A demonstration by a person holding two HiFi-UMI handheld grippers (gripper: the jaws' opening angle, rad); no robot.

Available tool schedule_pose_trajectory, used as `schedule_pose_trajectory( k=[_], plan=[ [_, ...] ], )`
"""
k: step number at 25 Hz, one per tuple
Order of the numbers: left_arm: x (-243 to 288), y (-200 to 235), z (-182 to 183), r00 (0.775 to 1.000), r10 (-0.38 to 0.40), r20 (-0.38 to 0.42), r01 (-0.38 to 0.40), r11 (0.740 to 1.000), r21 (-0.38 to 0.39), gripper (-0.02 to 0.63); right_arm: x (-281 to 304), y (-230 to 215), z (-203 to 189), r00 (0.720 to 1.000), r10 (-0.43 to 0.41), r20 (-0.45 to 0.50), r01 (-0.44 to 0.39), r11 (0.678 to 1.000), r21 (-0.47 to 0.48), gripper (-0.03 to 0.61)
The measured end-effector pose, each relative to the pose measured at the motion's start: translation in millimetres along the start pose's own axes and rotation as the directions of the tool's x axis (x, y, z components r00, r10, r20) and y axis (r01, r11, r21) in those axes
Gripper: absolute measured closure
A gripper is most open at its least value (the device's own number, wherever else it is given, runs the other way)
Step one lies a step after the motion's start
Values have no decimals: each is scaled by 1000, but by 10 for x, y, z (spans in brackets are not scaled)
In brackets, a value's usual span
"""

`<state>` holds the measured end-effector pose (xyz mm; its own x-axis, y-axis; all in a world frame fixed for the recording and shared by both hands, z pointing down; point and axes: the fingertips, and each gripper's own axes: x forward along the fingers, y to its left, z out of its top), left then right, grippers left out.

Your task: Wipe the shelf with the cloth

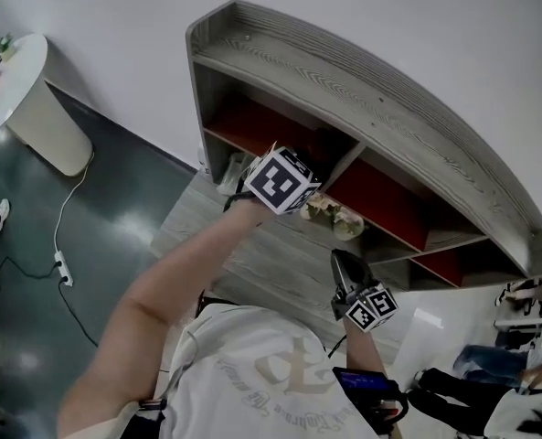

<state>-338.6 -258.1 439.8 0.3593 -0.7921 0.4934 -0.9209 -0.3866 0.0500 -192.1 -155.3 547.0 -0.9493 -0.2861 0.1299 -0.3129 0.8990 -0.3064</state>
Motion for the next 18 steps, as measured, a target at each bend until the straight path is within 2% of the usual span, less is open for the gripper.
schedule_pose_trajectory(
  k=[5, 8, 14, 18],
  plan=[
    [337, -1, -70, 989, 9, -149, 5, 996, 92, 548, -76, -81, -61, 1000, -28, -13, 28, 999, 17, 572],
    [439, 27, -115, 979, 12, -205, 10, 994, 108, 549, -94, -120, -86, 999, -39, -17, 40, 999, 24, 572],
    [462, 63, -143, 977, -13, -211, 25, 998, 56, 552, -75, -131, -83, 999, -41, -17, 42, 999, 26, 572],
    [446, 111, -158, 978, 0, -209, 13, 998, 59, 552, -70, -139, -87, 999, -46, -17, 46, 999, 29, 572]
  ],
)
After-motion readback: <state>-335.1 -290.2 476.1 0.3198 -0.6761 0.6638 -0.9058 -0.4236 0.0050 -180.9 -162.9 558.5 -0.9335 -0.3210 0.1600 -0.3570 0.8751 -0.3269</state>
